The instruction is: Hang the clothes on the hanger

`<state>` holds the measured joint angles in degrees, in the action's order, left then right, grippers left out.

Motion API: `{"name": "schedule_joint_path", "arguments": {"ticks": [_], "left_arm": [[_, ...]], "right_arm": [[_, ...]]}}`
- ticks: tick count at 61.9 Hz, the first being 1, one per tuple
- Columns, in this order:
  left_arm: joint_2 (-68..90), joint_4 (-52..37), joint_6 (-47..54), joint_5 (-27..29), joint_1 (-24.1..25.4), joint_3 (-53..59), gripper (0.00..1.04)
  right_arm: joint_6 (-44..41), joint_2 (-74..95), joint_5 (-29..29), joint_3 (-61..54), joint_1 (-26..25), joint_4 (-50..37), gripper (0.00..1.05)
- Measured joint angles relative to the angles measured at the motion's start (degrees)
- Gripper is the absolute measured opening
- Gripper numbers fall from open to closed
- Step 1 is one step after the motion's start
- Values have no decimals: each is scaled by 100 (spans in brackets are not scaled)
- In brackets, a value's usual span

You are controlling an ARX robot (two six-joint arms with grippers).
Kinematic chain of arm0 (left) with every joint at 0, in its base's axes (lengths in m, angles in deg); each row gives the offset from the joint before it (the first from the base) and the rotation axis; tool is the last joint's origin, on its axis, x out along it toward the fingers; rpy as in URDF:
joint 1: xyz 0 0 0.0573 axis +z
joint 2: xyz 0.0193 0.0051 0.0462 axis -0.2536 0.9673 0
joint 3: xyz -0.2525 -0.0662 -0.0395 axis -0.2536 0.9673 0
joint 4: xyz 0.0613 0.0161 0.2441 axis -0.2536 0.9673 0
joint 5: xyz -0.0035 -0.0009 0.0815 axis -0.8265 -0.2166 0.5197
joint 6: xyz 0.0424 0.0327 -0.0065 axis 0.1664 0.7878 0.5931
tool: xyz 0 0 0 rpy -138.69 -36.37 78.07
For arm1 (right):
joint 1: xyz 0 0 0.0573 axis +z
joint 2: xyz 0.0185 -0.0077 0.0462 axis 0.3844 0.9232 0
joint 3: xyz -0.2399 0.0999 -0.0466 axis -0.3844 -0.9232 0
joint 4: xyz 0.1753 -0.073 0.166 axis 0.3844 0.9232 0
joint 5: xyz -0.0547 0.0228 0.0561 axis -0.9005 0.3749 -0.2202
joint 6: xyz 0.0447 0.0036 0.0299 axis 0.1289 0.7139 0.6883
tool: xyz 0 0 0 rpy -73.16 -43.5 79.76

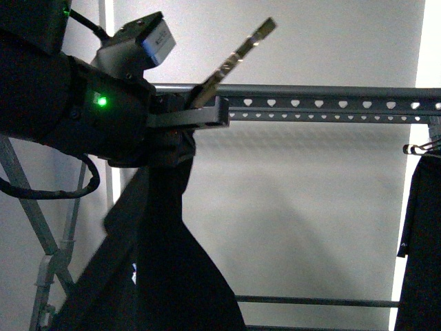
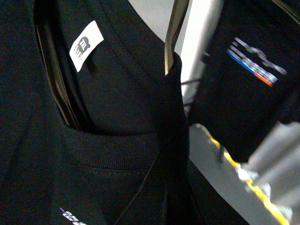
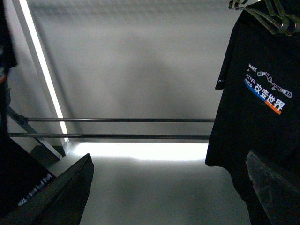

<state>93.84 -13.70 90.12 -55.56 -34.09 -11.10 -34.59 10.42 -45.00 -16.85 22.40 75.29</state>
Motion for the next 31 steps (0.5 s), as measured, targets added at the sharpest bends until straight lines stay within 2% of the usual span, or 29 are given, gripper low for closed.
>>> {"name": "schedule_joint_path", "arguments": {"ticks": [8, 15, 17, 21, 31], "left_arm": [[192, 125, 905, -1563, 365, -256, 5], [562, 579, 2568, -3259, 763, -1025, 5], [647, 767, 3051, -3576, 793, -1248, 5], [813, 763, 3840, -3751, 782, -1641, 5], [1167, 664, 5200, -3679, 616, -2164, 5]], "right_arm": [[0, 0, -4, 0, 0, 0, 97], [0, 0, -4, 0, 0, 0, 97], [2, 0, -7, 0, 0, 0, 97], [0, 0, 4, 0, 0, 0, 97], [0, 0, -4, 0, 0, 0, 97]]}}
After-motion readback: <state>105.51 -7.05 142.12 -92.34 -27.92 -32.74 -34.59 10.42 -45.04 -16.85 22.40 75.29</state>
